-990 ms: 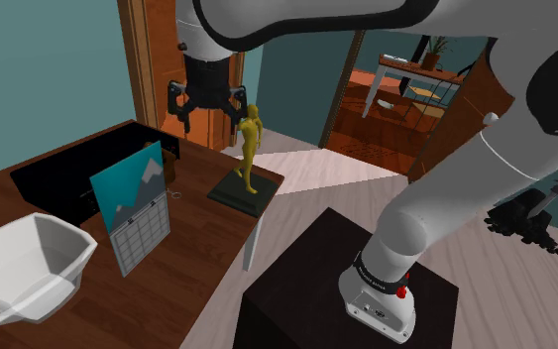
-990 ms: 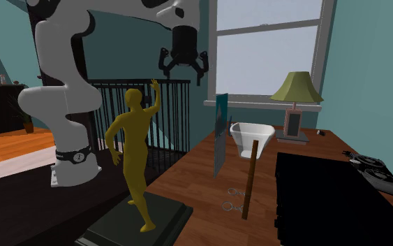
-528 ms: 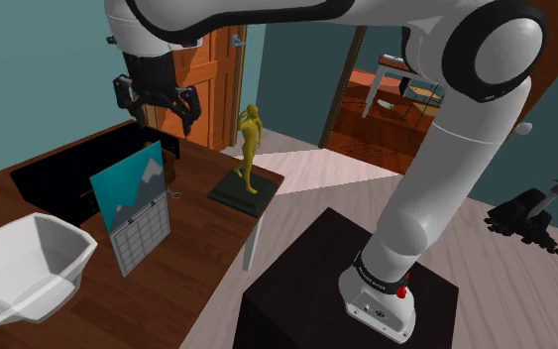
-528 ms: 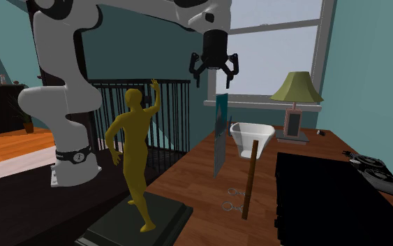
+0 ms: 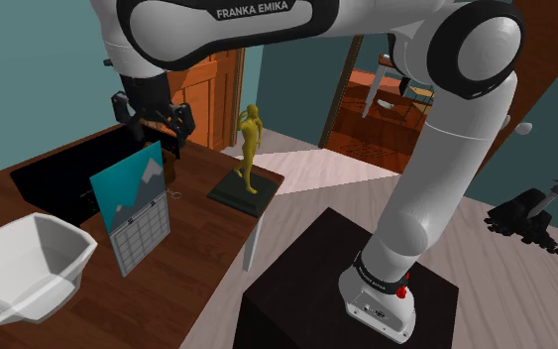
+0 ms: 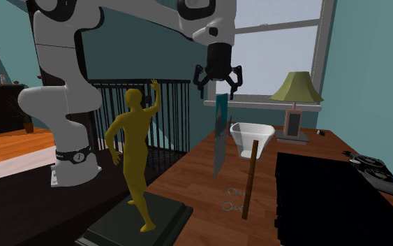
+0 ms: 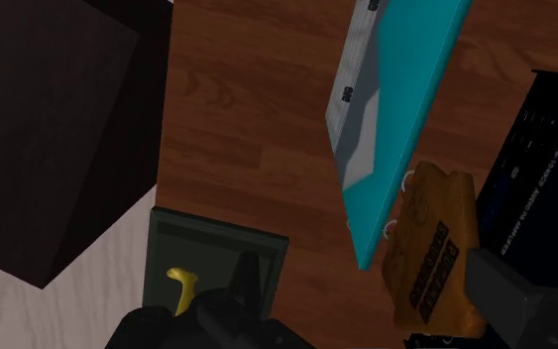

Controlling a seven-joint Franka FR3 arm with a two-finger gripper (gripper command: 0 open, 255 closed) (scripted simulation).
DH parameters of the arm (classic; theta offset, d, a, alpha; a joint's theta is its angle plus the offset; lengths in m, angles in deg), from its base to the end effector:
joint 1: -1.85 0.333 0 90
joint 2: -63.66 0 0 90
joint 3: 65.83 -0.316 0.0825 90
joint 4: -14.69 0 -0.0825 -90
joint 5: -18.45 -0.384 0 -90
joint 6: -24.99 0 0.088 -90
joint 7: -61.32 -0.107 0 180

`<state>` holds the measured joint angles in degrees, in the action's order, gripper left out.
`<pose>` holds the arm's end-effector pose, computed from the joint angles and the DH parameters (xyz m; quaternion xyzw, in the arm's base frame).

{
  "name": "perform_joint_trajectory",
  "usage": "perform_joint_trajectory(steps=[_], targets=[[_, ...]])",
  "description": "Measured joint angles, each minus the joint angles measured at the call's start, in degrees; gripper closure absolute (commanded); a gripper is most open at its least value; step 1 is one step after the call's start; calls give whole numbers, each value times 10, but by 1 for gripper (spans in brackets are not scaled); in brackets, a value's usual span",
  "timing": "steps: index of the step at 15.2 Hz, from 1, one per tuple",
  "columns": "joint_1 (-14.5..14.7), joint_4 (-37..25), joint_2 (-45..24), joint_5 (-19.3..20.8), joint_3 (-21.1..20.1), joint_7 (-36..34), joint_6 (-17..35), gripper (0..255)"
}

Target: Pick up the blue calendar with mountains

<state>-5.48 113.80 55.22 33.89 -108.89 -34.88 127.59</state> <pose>0.5057 0.3103 0.5053 0.8761 -0.4749 0.0646 0.0528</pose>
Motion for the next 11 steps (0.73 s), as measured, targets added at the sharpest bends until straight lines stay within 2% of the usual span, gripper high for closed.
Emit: perform_joint_trajectory(steps=[1,11], targets=[[0,3,0,0,0,-1,3,255],[-1,6,1,0,0,-1,6,255]])
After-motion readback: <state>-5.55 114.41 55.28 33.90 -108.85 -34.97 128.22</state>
